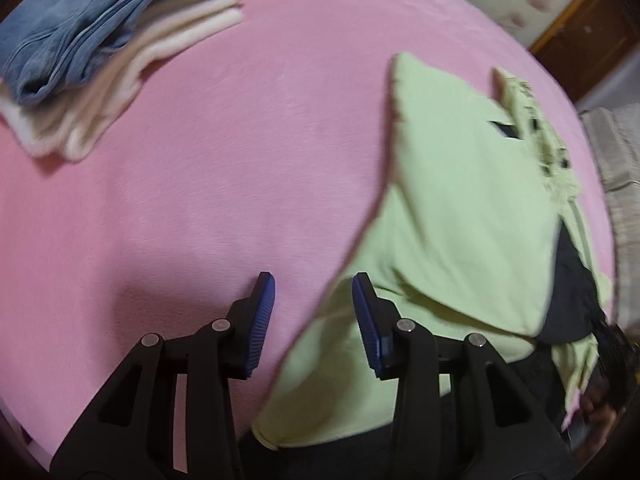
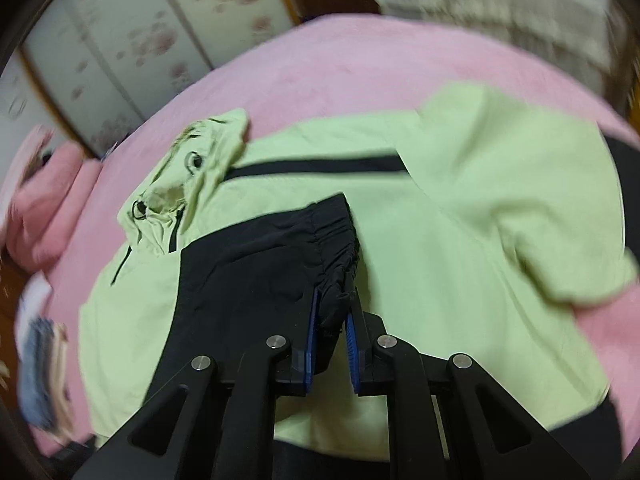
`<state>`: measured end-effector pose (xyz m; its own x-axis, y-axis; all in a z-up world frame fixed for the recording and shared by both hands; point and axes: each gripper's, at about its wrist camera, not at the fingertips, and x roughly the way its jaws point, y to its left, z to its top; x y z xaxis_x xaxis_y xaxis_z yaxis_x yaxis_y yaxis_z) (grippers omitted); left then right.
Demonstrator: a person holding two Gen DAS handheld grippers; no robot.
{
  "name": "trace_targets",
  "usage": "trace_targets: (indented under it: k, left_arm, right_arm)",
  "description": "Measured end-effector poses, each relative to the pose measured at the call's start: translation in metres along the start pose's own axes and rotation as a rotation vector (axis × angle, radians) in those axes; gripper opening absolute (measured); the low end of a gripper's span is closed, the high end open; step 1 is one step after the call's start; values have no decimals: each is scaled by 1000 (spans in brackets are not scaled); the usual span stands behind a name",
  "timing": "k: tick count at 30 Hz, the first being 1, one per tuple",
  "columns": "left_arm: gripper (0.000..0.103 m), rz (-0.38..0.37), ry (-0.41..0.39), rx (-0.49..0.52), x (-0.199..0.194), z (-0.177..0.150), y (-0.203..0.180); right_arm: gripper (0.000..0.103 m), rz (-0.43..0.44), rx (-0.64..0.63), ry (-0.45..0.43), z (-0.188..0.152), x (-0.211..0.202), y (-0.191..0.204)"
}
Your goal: Fold large clothes
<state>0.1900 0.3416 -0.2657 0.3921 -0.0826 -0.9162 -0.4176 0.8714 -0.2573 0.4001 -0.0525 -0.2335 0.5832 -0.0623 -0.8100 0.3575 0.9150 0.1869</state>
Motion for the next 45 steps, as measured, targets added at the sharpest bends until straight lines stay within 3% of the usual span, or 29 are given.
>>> trace_targets:
  k: [3, 5, 7, 10, 12, 14, 15, 17, 19, 22, 25, 27, 28, 30, 31, 32, 34, 35, 36, 37, 39, 41, 43, 45]
  left_arm:
    - [35, -25, -9, 44, -15, 2, -8]
    - [32, -41, -8, 72, -26, 1, -18]
    - [16, -79, -2, 97, -42, -4, -32]
    - [13, -149, 38, 146, -47, -5, -66]
    - [13, -201, 68, 177, -46, -7, -89]
    - [13, -246, 110, 194, -37, -7, -112]
    - [12, -257, 133, 196, -24, -3, -128]
    - [4, -260, 156, 174, -13, -3, -142]
    - [4, -271, 167, 133, 7, 1, -146]
    - [2, -172, 196, 140, 48, 8, -152]
    - [1, -76, 142, 146, 56, 18, -130]
    - [1, 9, 67, 130, 54, 29, -104]
    - [1, 32, 46, 114, 56, 34, -90]
    - [1, -48, 65, 46, 60, 42, -64]
    - [1, -58, 67, 41, 60, 44, -61]
    - [1, -48, 69, 61, 60, 45, -63]
    - [1, 30, 30, 135, 51, 43, -78]
    - [1, 60, 7, 152, 47, 42, -84]
    - [1, 54, -28, 163, 36, 40, -93]
    - [1, -6, -44, 159, 26, 39, -100]
    - [1, -155, -39, 155, 17, 37, -116]
    - [1, -298, 45, 168, 26, 38, -140]
    - [1, -365, 97, 144, 46, 46, -156]
    - [1, -397, 116, 100, 67, 58, -160]
  right_arm:
    - [21, -44, -50, 31, 12, 7, 18]
    - [40, -100, -59, 65, 19, -5, 24]
    - [50, -177, -48, 35, 19, -17, 24]
    - [50, -189, -36, -55, 15, -57, 23]
    - [45, -94, -36, -35, 11, -66, 31]
    - [8, 111, -7, 56, 0, -59, 45]
    - [1, 209, 17, 118, -8, -51, 54]
    - [0, 350, 45, 236, -27, -28, 82]
    - [0, 451, 38, 319, -46, -8, 114]
    - [0, 569, 23, 446, -65, 27, 149]
    - [0, 526, -83, 482, -66, 50, 153]
    - [0, 504, -122, 424, -52, 50, 131]
    - [0, 443, -133, 385, -42, 49, 112]
    - [0, 270, -131, 303, -23, 48, 64]
    - [0, 139, -101, 251, -11, 47, 30]
    - [0, 77, -79, 221, -4, 44, 13]
    - [0, 99, -29, 214, 9, 40, -10]
    - [0, 65, -50, 198, 11, 36, -4]
    - [0, 40, -81, 178, 11, 31, 6]
    - [0, 48, -97, 163, 10, 25, 17]
    - [0, 215, -69, 158, 6, 14, 44]
    - [0, 437, 10, 233, -4, 22, 72]
    - [0, 632, 89, 367, -21, 46, 113]
    - [0, 686, 89, 443, -34, 76, 145]
